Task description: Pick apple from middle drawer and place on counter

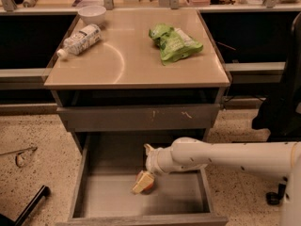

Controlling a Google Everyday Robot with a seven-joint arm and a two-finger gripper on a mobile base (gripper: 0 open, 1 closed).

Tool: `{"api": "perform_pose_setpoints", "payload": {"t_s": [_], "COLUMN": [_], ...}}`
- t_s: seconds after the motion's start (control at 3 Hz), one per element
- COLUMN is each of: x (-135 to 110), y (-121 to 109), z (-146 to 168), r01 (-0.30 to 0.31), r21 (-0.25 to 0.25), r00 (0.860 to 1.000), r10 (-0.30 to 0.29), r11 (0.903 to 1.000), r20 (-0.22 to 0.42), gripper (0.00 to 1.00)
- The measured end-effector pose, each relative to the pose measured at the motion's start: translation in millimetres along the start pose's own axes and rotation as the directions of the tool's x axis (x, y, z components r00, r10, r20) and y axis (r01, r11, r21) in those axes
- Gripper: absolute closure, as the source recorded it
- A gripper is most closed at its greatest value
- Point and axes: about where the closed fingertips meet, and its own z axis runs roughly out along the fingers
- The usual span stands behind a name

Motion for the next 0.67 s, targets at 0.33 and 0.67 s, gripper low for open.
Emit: {"api": "perform_pose_setpoints", "payload": {"t_s": [0.33, 0.67], "x": [1.2, 2.7], "y": [-13.7, -13.0], "z": [9.6, 11.4], "r01": [-0.014, -0.017], "r21": [0.059, 0.058], "r00": [1.0, 1.0], "r10": [0.013, 0.015], "r11": [0.9981, 0.9982], "r20": [0.021, 0.022], "gripper": [0.0, 0.0]}}
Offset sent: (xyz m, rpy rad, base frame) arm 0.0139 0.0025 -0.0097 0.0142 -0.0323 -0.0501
